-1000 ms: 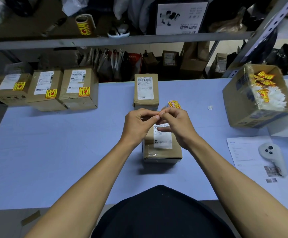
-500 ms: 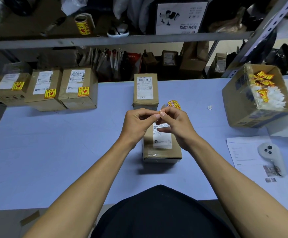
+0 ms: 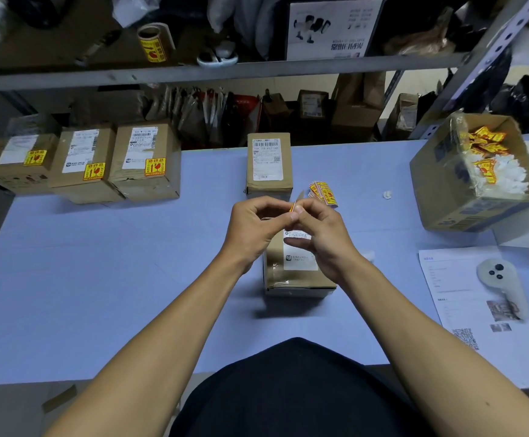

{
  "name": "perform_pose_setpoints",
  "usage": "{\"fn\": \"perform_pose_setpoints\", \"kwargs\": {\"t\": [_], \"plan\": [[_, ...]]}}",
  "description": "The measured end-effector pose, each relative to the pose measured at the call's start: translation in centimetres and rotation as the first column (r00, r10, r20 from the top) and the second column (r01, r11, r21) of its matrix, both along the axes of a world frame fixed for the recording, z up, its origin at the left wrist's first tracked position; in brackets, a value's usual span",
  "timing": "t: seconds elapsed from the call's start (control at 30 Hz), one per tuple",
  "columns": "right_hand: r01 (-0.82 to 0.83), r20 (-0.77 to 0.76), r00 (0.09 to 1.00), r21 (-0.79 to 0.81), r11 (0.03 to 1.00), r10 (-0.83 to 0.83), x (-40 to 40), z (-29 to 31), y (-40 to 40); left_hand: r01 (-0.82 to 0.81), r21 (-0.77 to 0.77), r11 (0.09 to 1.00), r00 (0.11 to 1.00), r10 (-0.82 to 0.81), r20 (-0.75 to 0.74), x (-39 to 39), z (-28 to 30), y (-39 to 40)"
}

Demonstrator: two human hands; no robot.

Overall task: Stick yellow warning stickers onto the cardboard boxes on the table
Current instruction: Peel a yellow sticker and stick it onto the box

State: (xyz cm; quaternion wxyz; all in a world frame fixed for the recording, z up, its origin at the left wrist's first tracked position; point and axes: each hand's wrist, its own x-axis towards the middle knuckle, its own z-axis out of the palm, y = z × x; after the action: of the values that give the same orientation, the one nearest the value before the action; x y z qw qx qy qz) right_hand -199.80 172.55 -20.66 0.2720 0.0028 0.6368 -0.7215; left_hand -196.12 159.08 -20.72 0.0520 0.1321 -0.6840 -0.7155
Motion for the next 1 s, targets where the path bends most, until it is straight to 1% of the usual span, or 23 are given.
{"fn": "perform_pose_setpoints", "kwargs": {"t": [0.2,0.4,0.5,0.73,1.0], "plan": [[-0.042,-0.074,0.996,0.120,0.992,0.051,-0.3,0.5,0.2,0.026,-0.103,0.994,0.999,-0.029,-0.022,-0.1,0.1,-0.5],[-0.007,-0.029,1.000,0.088,0.996,0.010,-0.7,1.2,0.4,0.044,-0.241,0.970,0.998,-0.053,-0.030,-0.2,-0.1,-1.0],[-0.018,-0.063,0.998,0.106,0.994,0.025,-0.7,1.3,0.5,0.028,-0.324,0.946,0.997,-0.048,-0.054,-0.1,-0.1,-0.9],[-0.002,-0.131,0.991,0.190,0.982,0.027,-0.8,1.2,0.5,0.015,-0.393,0.920,0.994,-0.055,-0.091,-0.1,-0.3,-0.8],[0.024,-0.194,0.981,0.238,0.971,0.024,-0.5,1.1,0.0,-0.007,-0.533,0.846,0.983,-0.091,-0.158,-0.2,-0.4,-0.5]]}}
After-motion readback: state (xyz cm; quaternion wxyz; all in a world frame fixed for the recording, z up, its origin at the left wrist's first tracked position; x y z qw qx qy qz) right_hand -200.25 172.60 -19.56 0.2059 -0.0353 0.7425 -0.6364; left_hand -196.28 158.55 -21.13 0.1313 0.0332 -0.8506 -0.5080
